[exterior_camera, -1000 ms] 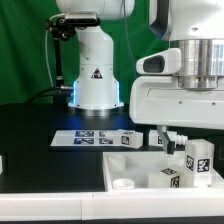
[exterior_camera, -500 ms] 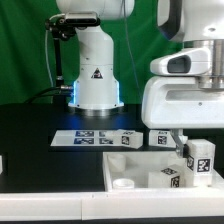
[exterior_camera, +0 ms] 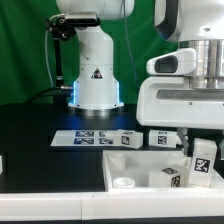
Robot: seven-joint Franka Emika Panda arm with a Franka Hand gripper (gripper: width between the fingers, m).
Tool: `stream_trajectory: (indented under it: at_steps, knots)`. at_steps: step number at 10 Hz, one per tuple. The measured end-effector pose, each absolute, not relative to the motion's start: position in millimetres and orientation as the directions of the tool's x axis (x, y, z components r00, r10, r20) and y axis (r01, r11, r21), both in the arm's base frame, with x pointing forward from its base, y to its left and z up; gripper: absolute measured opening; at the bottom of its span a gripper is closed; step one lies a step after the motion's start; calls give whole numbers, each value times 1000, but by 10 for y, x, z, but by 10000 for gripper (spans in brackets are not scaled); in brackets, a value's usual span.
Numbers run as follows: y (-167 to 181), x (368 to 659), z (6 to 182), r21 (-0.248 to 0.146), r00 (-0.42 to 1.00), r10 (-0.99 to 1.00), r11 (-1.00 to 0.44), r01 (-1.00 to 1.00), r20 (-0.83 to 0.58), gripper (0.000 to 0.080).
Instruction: Assemble one leg
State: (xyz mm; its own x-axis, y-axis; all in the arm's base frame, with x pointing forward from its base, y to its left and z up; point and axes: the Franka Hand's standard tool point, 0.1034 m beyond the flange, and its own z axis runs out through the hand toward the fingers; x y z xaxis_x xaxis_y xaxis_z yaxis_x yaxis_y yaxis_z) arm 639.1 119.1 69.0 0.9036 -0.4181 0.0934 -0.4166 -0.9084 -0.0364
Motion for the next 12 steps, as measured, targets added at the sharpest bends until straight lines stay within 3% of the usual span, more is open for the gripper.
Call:
stream_trajectory:
  at_steps: [3,5,7,10,11,12]
  knots:
    - [1136,6401,688,-74,678,-733,-680,-729,57,289]
    - [1128,6404,682,-110,409,-912,-405,-908,-18,289]
    - [1137,6404,676,-118,196,-977,-186,-975,-78,289]
    - [1137,6399,673,-124,213,-974,-203,-971,-74,289]
    - [1137,6399,673,-124,215,-974,-205,-971,-73,486]
    - [1126,6399,669,-135,419,-907,-410,-902,-43,486]
